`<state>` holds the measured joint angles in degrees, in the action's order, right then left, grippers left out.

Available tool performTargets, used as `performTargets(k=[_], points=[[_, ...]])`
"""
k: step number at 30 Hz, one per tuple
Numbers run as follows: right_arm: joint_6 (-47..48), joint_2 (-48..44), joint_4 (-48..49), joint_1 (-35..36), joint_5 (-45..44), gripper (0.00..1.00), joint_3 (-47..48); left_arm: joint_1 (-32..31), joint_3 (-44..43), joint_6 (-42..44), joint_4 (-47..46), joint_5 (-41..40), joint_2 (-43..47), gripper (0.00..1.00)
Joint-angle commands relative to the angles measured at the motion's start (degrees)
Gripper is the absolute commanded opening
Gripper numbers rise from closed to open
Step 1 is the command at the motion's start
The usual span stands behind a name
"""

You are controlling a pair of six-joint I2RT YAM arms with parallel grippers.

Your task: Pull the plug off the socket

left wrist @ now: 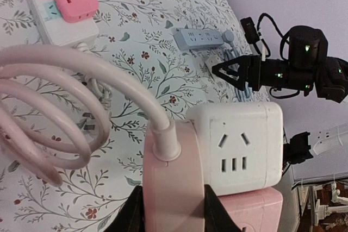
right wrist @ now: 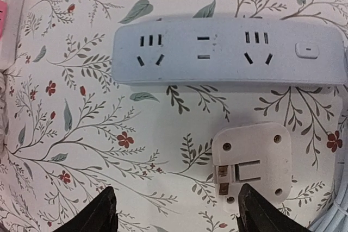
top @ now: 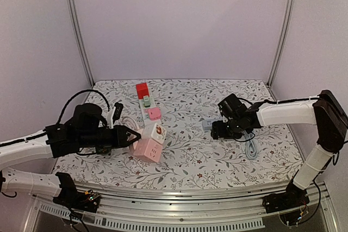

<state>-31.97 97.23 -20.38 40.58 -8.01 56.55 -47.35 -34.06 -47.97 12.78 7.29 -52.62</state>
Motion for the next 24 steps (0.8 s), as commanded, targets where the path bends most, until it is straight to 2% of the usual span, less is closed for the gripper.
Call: performTargets(k=[1, 5, 11, 17, 24], points=[[-2.81, -8.68, -2.65, -0.10, 3.79, 0.79, 0.15, -4.84, -3.05, 2.90, -6.34, -13.83, 0.37, 0.04], [-6.25, -15.58, -2.51, 1.44, 6.36, 0.88, 0.32, -7.92, -2.91, 3.52, -9.39, -19.43, -0.80, 0.04], [-11.50, -20.37, 0.24, 7.72, 9.73, 0.93, 2.02, -11.04, -2.11, 3.90, -15.83, -22.92, -2.44, 0.04], [-15.20, -16.84, 5.14, 15.25, 11.84, 0.94, 6.75, -12.29, -2.32, 3.85, -19.14, -23.70, -4.50, 0.04], [-16.10, -12.23, 10.00, 19.32, 14.82, 0.96, 11.71, -13.32, -2.04, 2.52, -20.78, -24.21, -5.39, 0.04]])
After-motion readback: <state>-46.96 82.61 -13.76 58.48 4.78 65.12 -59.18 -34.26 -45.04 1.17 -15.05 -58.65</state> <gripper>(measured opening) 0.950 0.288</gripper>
